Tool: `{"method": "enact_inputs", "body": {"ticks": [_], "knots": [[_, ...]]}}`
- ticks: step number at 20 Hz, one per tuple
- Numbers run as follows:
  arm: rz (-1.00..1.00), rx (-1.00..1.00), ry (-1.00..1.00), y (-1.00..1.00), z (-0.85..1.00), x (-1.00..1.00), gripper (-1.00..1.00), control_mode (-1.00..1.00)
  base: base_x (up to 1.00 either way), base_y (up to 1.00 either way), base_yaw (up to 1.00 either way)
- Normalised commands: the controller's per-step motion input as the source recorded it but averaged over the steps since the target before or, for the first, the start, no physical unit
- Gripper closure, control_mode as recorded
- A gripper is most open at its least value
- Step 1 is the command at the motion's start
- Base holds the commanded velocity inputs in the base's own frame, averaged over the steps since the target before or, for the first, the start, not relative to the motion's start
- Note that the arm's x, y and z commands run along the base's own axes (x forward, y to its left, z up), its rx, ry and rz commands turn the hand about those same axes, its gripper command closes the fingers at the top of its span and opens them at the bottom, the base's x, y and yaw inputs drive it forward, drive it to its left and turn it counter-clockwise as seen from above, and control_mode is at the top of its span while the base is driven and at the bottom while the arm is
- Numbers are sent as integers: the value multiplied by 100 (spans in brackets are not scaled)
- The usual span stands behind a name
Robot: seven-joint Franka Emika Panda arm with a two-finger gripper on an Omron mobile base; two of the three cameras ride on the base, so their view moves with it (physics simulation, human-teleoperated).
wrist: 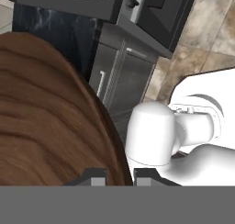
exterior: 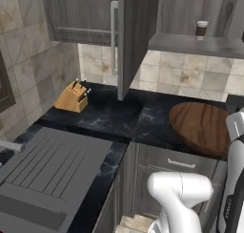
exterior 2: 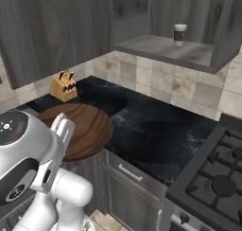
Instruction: Pick the mug and place it in the sink. Pick the bowl and place it in the open cabinet and then close the cabinet.
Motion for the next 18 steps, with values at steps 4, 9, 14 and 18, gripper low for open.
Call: {"method": "enact_inputs", "body": {"ticks": [4, 9, 14, 18], "knots": [[0, 0, 0, 0, 0, 0, 100, 100, 5, -32, 1], [0, 0, 0, 0, 0, 0, 100, 100, 17, -57, 0], [0, 0, 0, 0, 0, 0, 100, 100, 7, -73, 2], [0, 0, 0, 0, 0, 0, 100, 100, 8, -39, 1]]}}
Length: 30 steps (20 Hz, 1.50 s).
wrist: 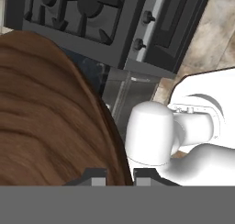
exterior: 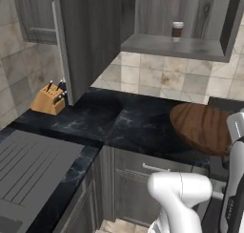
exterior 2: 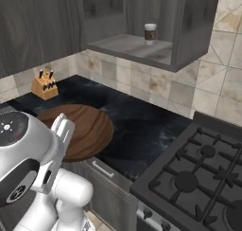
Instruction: Pick the mug and place it in the sink. Pick the bowl and place it in the open cabinet and then close the cabinet.
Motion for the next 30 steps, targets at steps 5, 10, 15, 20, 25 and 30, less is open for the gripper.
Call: {"method": "enact_inputs", "body": {"ticks": [5, 10, 15, 20, 25, 30], "knots": [[0, 0, 0, 0, 0, 0, 100, 100, 25, -1, 2], [0, 0, 0, 0, 0, 0, 100, 100, 35, -4, 6], [0, 0, 0, 0, 0, 0, 100, 100, 35, -22, 6], [0, 0, 0, 0, 0, 0, 100, 100, 12, -5, 4], [0, 0, 0, 0, 0, 0, 100, 100, 0, 0, 0], [0, 0, 0, 0, 0, 0, 100, -100, 0, 0, 0]]}}
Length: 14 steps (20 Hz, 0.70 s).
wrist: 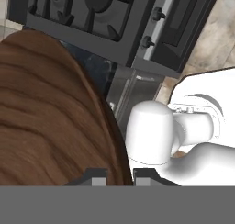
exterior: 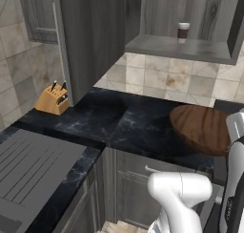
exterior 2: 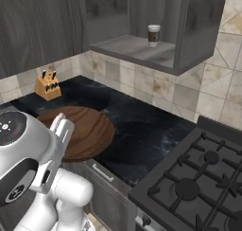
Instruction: Pick the mug and place it in the sink. Pick the bowl and place it in the open cabinet and then close the cabinet.
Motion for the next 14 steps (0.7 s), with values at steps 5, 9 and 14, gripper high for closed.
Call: {"method": "enact_inputs", "body": {"ticks": [5, 9, 14], "knots": [[-3, 0, 0, -6, 0, -5, 100, -100, 0, 0, 0], [-10, -19, -1, 3, 29, 0, 100, -100, 0, 0, 0], [-18, -20, 0, 1, 67, 1, 100, -100, 0, 0, 0]]}}
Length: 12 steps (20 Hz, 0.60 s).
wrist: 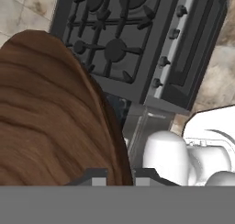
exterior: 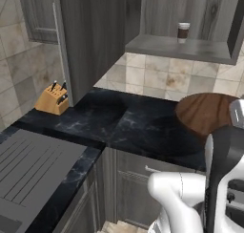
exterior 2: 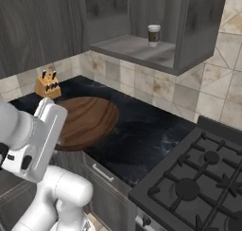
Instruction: Pick the mug and place it in the sink. Pick the bowl and place it in the open cabinet and then close the cabinet.
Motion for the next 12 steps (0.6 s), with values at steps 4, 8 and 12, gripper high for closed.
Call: {"method": "enact_inputs", "body": {"ticks": [4, 8, 12], "knots": [[-16, 0, -5, 0, 76, 1, 100, -100, 0, 0, 0], [-3, 1, -4, 0, 54, 7, 100, -100, 0, 0, 0], [5, 0, -8, 0, 14, 13, 100, -100, 0, 0, 0]]}}
